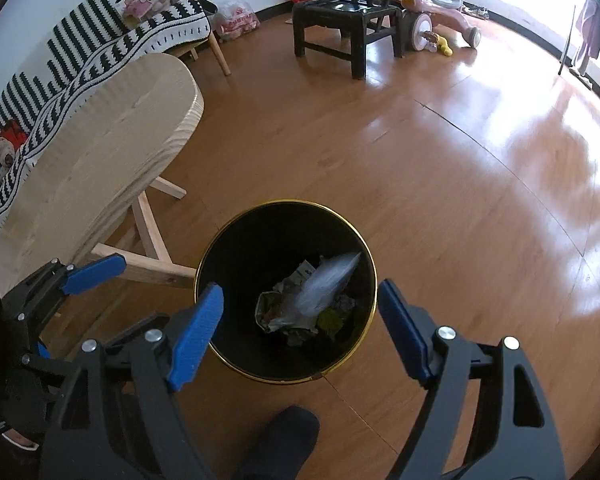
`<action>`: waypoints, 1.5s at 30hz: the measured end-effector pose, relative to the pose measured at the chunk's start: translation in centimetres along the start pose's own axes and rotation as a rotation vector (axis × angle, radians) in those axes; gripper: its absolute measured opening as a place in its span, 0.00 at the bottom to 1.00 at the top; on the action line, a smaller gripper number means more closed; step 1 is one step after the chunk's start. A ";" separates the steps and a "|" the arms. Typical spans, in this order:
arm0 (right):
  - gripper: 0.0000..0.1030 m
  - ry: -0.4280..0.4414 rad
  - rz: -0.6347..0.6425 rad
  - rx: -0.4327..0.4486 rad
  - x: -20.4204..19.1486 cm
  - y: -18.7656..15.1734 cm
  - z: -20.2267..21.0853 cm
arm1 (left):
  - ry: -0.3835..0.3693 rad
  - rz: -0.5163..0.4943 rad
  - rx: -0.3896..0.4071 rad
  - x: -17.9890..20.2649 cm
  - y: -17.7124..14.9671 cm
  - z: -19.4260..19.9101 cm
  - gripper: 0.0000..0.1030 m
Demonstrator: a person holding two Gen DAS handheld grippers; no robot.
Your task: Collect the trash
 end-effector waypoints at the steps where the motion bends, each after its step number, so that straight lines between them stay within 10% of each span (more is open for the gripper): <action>1: 0.75 0.000 0.001 0.003 -0.1 0.1 0.1 | 0.000 0.000 0.001 0.0 0.0 0.1 0.72; 18: 0.88 0.021 0.024 0.176 -6.7 5.4 5.2 | 0.087 0.167 0.128 -7.6 1.3 10.3 0.92; 31: 0.90 0.190 0.275 0.186 -27.9 10.1 4.0 | 0.524 0.398 0.162 -27.2 -7.0 22.7 0.93; 45: 0.91 0.271 0.516 0.159 -47.8 8.2 0.6 | 0.673 0.663 0.214 -39.9 -14.5 30.9 0.93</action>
Point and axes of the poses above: each gripper's, at about its wrist camera, not at the fingertips, and z roughly against the way its jaws point, x to its right, y to its top, the point moved 5 cm from there along -z, roughly the way its jaws point, and after that the axes turned 8 degrees about z, right-handed, at the moved point
